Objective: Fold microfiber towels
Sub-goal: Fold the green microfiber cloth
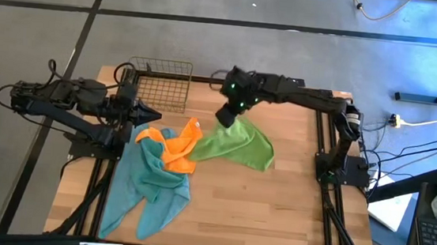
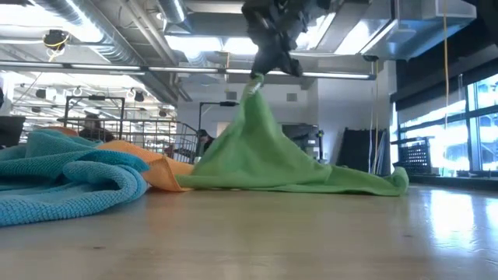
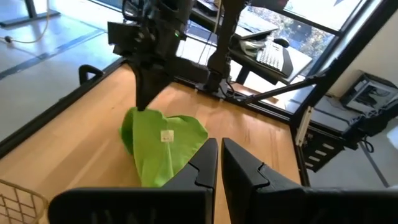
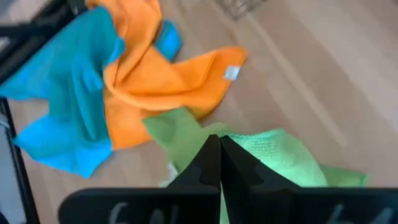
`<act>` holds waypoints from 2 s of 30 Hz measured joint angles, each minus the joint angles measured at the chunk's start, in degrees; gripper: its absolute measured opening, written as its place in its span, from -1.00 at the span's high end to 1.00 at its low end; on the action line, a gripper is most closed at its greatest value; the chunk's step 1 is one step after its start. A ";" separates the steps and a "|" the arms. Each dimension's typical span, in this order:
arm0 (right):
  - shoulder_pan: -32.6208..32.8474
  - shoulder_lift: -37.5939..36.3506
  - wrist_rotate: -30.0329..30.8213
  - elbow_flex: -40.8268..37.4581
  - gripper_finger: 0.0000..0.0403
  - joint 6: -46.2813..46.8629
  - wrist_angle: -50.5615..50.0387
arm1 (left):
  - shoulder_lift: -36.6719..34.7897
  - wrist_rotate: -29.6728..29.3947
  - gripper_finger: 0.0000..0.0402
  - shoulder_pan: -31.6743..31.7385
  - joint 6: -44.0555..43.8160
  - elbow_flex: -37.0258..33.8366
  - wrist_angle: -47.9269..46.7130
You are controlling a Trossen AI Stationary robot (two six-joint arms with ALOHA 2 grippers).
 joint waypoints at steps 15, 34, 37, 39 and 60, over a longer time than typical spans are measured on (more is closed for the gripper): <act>-10.91 -3.14 -5.58 14.36 0.99 -8.04 9.11 | 0.00 -4.63 0.93 0.01 0.45 0.00 0.01; 7.35 -3.22 -21.11 -9.06 0.98 -12.43 -23.48 | 0.02 -4.90 0.93 0.01 -0.95 0.00 0.05; 10.80 -3.27 -22.72 -17.98 0.98 -8.57 -18.72 | 0.02 -4.35 0.93 0.01 -1.64 0.00 0.05; 12.49 -3.25 -22.66 -22.56 0.96 -5.57 -16.55 | 0.02 -3.61 0.93 0.00 -2.61 0.00 0.05; 11.25 -5.12 18.10 -21.26 0.11 8.27 19.42 | 0.01 1.90 0.93 -0.02 -5.26 0.02 0.06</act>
